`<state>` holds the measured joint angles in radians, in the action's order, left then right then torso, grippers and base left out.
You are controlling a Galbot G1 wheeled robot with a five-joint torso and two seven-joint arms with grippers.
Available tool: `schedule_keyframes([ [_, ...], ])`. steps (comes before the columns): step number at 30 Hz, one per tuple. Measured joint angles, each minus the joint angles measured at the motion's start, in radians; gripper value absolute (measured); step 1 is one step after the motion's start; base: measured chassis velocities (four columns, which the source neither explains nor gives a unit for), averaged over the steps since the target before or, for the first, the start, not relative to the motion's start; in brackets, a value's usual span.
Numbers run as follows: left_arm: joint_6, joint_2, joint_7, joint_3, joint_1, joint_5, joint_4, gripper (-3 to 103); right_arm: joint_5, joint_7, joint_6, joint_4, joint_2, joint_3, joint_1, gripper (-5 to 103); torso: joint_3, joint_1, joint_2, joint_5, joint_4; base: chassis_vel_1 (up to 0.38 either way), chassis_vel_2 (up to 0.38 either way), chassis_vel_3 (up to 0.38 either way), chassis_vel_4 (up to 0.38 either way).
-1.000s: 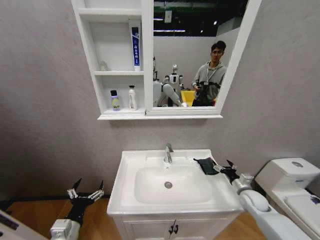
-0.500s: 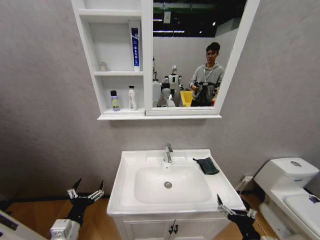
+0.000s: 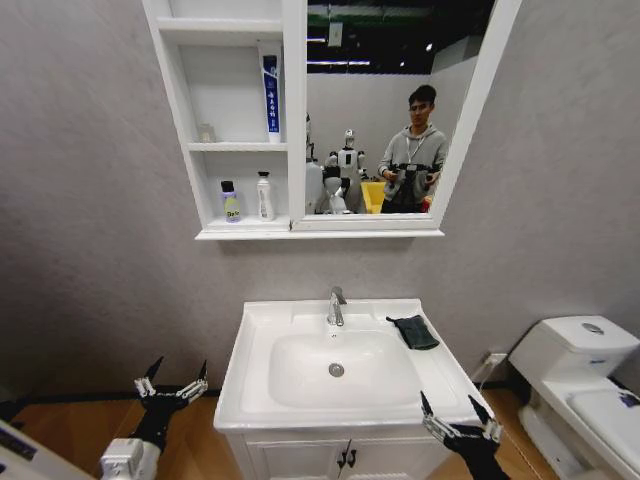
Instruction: Move facial cleanser and shampoo from washbasin to cabinet, then wipe washbasin with towel.
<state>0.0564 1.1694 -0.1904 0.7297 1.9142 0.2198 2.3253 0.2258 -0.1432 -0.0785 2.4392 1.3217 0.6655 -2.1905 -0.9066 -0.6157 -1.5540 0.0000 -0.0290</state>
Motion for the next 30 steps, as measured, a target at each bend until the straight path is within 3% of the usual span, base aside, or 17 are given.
schedule_keyframes([
  [3, 0.000, 0.000, 0.000, 0.000, 0.000, 0.000, 0.000, 100, -0.020, 0.002, -0.016, 0.033, -0.014, 0.006, -0.018, 100, 0.000, 0.000, 0.000, 0.0000, 0.0000, 0.000, 0.000, 0.000, 0.000],
  [7, 0.000, 0.000, 0.000, 0.000, 0.000, 0.000, 0.000, 100, 0.014, -0.009, -0.021, 0.064, -0.062, 0.099, -0.022, 100, 0.000, 0.000, 0.000, 0.0000, 0.0001, 0.000, 0.000, 0.000, 0.000],
  [12, 0.000, 0.000, 0.000, 0.000, 0.000, 0.000, 0.000, 100, 0.087, -0.050, 0.056, 0.066, -0.101, 0.104, -0.015, 100, 0.000, 0.000, 0.000, 0.0002, 0.0001, 0.000, 0.000, 0.000, 0.000],
  [19, 0.000, 0.000, 0.000, 0.000, 0.000, 0.000, 0.000, 100, 0.078, -0.055, 0.049, 0.064, -0.092, 0.081, 0.006, 100, 0.000, 0.000, 0.000, 0.0000, -0.0002, 0.000, 0.000, 0.000, 0.000],
  [30, 0.000, 0.000, 0.000, 0.000, 0.000, 0.000, 0.000, 100, 0.065, -0.039, 0.039, -0.080, -0.095, 0.072, 0.109, 100, 0.000, 0.000, 0.000, 0.0000, 0.0000, 0.000, 0.000, 0.000, 0.000],
])
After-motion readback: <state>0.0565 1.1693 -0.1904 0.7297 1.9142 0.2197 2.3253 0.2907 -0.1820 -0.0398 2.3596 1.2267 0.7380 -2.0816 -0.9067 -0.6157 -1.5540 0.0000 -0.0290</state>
